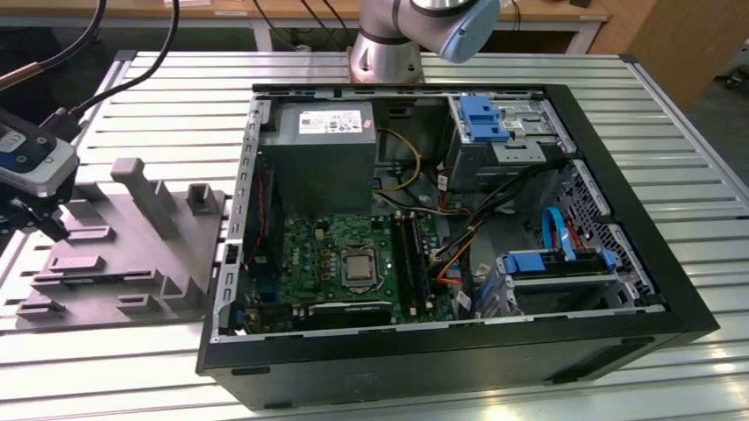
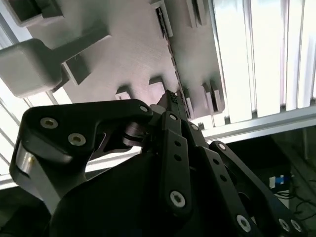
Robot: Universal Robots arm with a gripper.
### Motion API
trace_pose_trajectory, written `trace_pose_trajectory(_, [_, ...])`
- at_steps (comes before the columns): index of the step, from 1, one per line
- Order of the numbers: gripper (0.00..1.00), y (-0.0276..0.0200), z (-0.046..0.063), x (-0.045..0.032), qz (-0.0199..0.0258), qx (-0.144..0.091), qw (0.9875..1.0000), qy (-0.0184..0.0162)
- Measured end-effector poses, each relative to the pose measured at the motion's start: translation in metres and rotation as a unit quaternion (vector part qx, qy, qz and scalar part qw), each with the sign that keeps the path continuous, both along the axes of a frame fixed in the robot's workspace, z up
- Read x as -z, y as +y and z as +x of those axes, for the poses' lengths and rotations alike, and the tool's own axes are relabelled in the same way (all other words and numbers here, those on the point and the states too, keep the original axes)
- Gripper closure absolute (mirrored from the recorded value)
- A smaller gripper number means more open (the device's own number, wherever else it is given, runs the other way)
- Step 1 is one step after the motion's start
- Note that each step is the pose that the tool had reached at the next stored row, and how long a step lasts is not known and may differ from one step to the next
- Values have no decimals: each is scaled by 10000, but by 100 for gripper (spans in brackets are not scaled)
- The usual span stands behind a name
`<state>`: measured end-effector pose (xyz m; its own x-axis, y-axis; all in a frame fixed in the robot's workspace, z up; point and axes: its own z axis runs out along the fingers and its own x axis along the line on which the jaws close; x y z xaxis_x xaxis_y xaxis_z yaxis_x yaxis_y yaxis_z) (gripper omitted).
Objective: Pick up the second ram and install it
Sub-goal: 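Pick up the second ram and move it above second insertion slot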
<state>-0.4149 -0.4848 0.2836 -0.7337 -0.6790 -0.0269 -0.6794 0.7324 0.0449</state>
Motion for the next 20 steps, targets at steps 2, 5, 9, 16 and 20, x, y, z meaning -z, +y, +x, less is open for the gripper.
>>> trace_pose_trajectory(2, [90,0,0,12,0,-180,9998,0])
trace_pose_trajectory(5, [90,0,0,30,0,-450,9990,0])
trace_pose_trajectory(9, [90,0,0,56,0,-817,9967,0])
trace_pose_trajectory(16, [90,0,0,95,0,-1447,9895,0])
trace_pose_trajectory(20, [90,0,0,117,0,-1802,9836,0])
